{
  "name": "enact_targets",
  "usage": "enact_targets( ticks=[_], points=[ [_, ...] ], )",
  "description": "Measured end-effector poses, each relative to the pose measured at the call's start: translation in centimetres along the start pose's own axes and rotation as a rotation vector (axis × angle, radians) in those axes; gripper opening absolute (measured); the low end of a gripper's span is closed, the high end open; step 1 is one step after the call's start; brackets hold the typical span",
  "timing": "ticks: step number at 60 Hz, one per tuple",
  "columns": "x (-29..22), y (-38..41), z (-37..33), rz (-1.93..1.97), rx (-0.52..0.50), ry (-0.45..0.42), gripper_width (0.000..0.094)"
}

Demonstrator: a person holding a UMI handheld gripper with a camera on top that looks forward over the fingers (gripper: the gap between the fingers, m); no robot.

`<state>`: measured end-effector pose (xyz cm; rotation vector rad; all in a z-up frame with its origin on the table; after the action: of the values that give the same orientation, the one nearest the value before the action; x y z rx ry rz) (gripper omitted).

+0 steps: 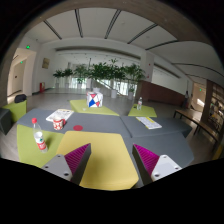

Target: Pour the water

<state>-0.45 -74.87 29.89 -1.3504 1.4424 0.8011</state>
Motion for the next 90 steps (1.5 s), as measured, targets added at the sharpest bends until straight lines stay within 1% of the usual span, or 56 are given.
enact_targets(
  ticks=[10,19,26,33,38,44,50,57,66,72,73,74,76,78,83,84,86,87,90],
  points=[
    [1.4,0.8,0.5,-0.034,-0.006,0.022,0.0855],
    [4.3,4.4,-0.3,-0.066,-0.065,0.041,0.0866],
    [6.3,10.2,-0.7,-0.084,-0.154,0.055,0.0862],
    [7.3,18.0,-0.3,-0.092,-0.257,0.049,0.0857],
    [7.0,23.4,0.5,-0.084,-0.314,0.034,0.0857],
    [6.2,29.3,2.3,-0.051,-0.357,0.017,0.0859],
    [5.3,33.9,5.4,-0.022,-0.367,-0.012,0.0859],
    [4.8,37.9,9.9,-0.012,-0.344,-0.042,0.0858],
    [5.4,41.2,15.2,0.014,-0.307,-0.04,0.085],
    [6.5,42.5,18.0,0.02,-0.288,-0.041,0.0797],
    [6.6,42.6,18.3,0.019,-0.286,-0.044,0.0775],
    [6.7,42.7,18.6,0.018,-0.284,-0.047,0.0732],
    [7.0,42.9,19.1,0.014,-0.283,-0.05,0.0624],
    [7.3,43.0,19.6,0.012,-0.283,-0.056,0.0539],
    [7.2,43.4,19.6,0.012,-0.297,-0.097,0.0486],
    [7.0,43.1,20.2,0.014,-0.298,-0.098,0.0455],
    [7.0,43.3,19.8,0.02,-0.298,-0.101,0.0452],
    [7.1,43.2,20.1,0.021,-0.299,-0.102,0.0404],
    [7.1,43.2,20.0,0.026,-0.304,-0.097,0.0364]
  ],
)
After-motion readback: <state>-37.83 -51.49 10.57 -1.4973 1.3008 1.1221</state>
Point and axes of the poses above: the point between the fingertips, and its own axes, seen from behind it with the camera up: y to the left, x down, z forward, the way the camera looks, the point moved 8 cm from there along -z, backward, against the way the camera looks, and after that the axes turned 1 degree about -y, right-handed, at the moved point
